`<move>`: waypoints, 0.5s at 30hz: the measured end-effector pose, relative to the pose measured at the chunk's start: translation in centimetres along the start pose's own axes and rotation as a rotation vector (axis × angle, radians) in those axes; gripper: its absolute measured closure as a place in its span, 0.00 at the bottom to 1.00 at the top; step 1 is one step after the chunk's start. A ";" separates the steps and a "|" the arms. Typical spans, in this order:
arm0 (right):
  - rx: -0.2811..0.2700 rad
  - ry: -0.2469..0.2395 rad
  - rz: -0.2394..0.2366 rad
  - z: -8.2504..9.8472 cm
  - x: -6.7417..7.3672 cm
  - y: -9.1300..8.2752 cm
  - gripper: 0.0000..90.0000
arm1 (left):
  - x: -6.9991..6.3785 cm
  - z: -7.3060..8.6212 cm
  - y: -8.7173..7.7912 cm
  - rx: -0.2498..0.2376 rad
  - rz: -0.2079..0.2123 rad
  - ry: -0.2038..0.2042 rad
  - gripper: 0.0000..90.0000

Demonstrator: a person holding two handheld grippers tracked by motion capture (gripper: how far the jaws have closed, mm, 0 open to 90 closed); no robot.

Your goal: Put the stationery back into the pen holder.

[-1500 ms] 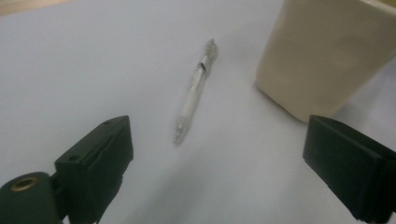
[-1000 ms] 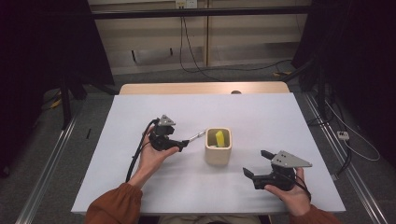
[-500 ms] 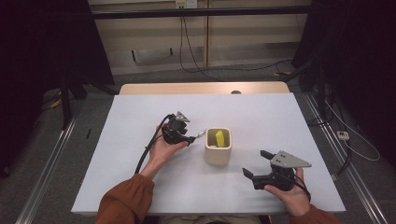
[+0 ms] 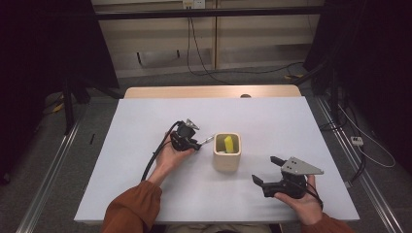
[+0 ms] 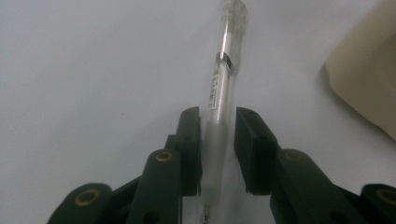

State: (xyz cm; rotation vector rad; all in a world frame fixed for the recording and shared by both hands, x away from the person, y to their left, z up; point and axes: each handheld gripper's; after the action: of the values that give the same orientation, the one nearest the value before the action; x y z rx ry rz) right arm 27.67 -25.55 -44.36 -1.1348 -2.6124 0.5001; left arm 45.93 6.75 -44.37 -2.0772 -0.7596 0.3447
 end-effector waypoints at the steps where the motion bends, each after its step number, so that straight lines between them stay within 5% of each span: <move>1: 0.001 -0.001 -0.001 0.0 0.0 0.0 0.07 | 0.0 -0.1 0.0 0.001 0.001 0.007 0.81; 15: 0.004 0.004 -0.002 0.0 0.0 0.0 0.07 | -0.1 -0.2 0.0 0.008 0.007 -0.003 0.89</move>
State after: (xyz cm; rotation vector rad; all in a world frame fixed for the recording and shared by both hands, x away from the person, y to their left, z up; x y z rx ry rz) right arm 27.71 -25.54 -44.38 -1.1310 -2.6072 0.5022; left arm 45.93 6.60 -44.24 -2.0730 -0.7520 0.3547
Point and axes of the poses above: each handheld gripper's, and its own axes: y roughly forward along the jaws, z roughly out of its underside, x roughly to its left, and after that the axes turned 6 degrees about -z, right-handed
